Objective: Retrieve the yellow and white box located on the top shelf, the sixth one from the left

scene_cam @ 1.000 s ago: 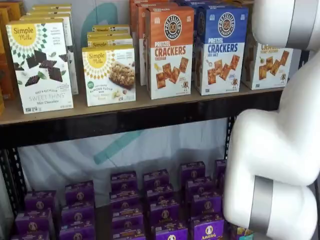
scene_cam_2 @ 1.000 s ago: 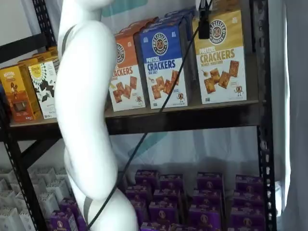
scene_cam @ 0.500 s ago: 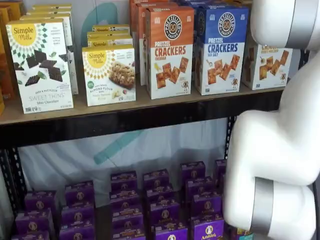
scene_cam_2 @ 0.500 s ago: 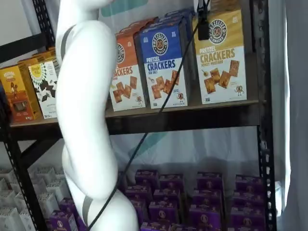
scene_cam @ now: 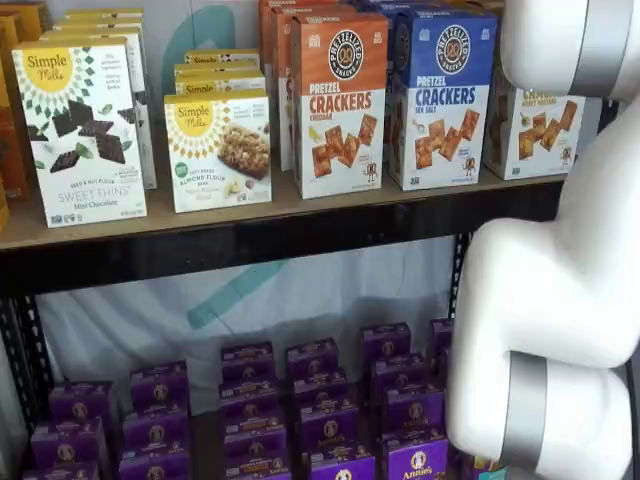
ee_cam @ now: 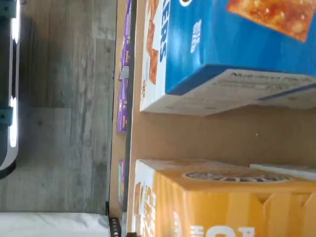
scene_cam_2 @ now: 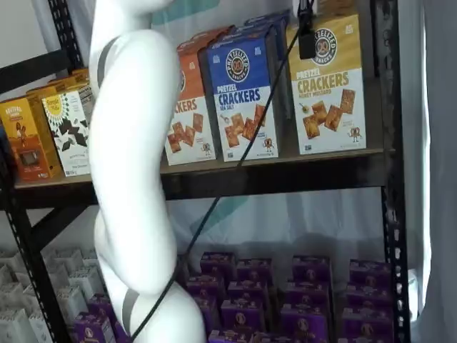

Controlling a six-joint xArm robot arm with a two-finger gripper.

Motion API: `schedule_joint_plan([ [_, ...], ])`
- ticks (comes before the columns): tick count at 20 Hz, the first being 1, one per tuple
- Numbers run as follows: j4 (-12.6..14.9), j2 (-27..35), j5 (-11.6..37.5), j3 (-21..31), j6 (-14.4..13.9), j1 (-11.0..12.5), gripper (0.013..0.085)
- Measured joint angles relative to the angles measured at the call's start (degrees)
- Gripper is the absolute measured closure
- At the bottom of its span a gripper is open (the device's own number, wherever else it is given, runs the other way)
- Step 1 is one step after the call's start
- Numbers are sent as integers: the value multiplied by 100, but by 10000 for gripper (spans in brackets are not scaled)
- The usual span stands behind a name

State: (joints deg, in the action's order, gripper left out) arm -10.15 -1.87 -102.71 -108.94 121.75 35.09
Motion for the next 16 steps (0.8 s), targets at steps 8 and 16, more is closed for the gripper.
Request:
schedule_joint_plan([
  [8, 12, 58, -18, -80, 3, 1, 210],
  [16, 3, 42, 27, -68, 8, 4, 250],
])
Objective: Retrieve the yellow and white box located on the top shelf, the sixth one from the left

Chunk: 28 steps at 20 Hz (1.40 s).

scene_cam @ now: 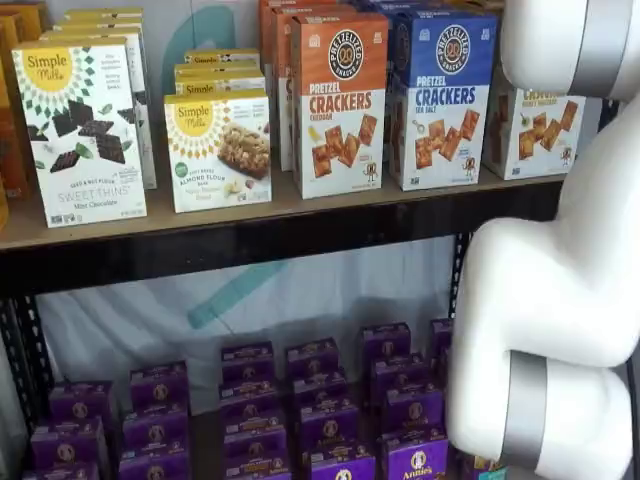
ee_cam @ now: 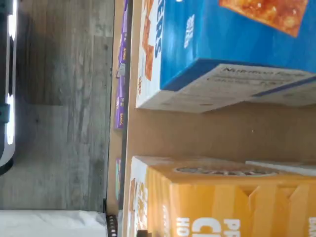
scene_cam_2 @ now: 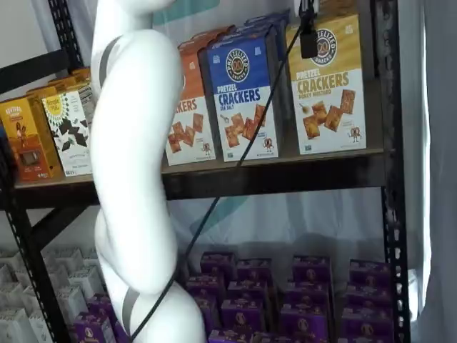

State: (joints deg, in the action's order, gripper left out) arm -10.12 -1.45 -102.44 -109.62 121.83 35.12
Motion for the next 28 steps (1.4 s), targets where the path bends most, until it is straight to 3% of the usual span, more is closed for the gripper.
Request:
schedule_joint_plan([
  [1, -2, -1, 2, -1, 1, 2, 250],
  [5, -4, -3, -1, -12, 4, 6, 370],
  [15, -29, -100, 7, 58, 72, 84, 370],
  [28, -300, -822, -132, 629, 247, 392, 370],
])
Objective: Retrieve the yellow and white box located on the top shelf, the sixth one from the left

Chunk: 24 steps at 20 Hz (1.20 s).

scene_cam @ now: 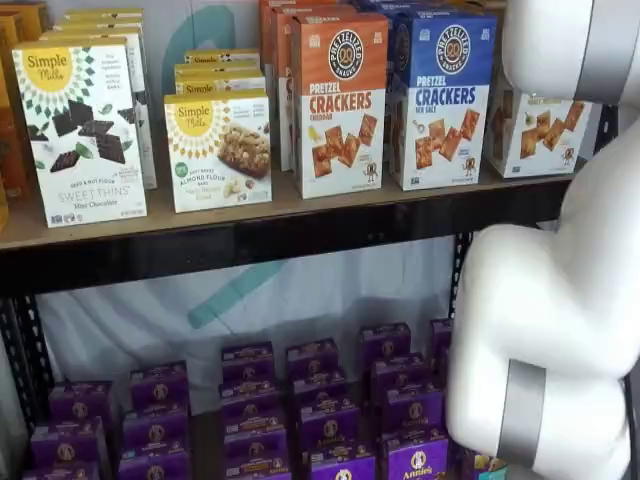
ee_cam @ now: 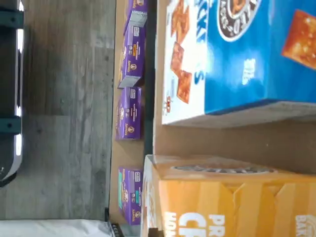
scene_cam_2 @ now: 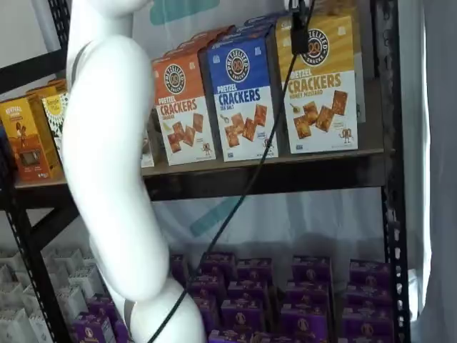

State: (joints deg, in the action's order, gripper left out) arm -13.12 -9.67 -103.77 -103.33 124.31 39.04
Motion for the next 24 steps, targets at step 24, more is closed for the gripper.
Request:
schedule_joint_plan([
  [24, 210, -1881, -608, 1778, 231, 216, 370],
])
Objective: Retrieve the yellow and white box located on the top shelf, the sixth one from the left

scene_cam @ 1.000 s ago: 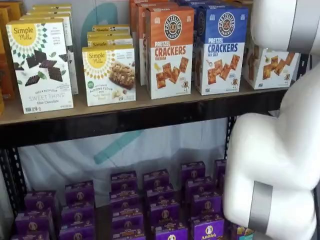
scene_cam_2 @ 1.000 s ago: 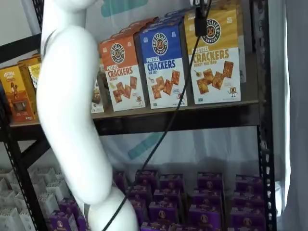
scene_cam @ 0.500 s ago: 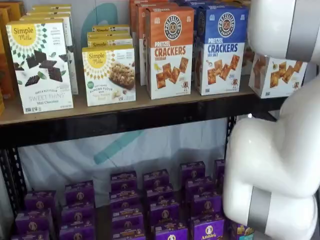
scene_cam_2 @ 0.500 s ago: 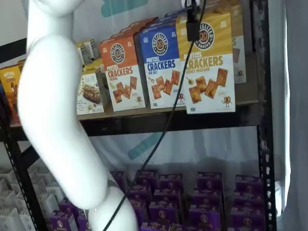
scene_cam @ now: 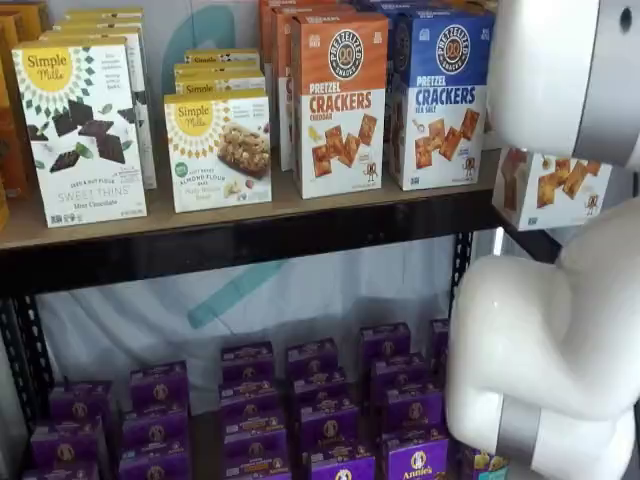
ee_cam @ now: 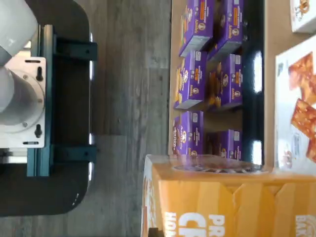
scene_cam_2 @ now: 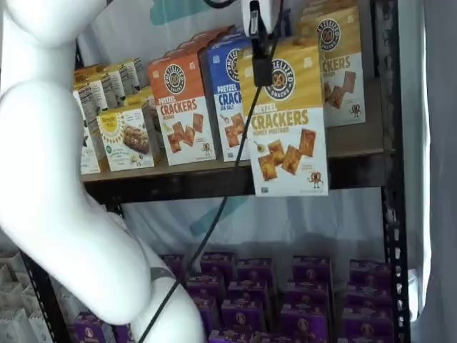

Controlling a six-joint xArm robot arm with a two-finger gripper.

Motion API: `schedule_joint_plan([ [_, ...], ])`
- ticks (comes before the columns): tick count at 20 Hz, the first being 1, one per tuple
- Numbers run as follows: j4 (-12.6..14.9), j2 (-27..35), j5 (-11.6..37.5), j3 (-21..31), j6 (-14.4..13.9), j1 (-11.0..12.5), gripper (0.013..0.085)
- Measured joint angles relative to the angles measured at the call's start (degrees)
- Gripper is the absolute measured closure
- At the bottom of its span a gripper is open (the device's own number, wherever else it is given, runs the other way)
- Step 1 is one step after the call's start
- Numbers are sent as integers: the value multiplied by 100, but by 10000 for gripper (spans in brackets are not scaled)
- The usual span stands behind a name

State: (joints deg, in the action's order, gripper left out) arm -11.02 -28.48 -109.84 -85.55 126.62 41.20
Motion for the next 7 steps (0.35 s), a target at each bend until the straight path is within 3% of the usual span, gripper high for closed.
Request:
schedule_joint_plan([
  [7, 28, -238, -43, 281, -123, -133, 370],
])
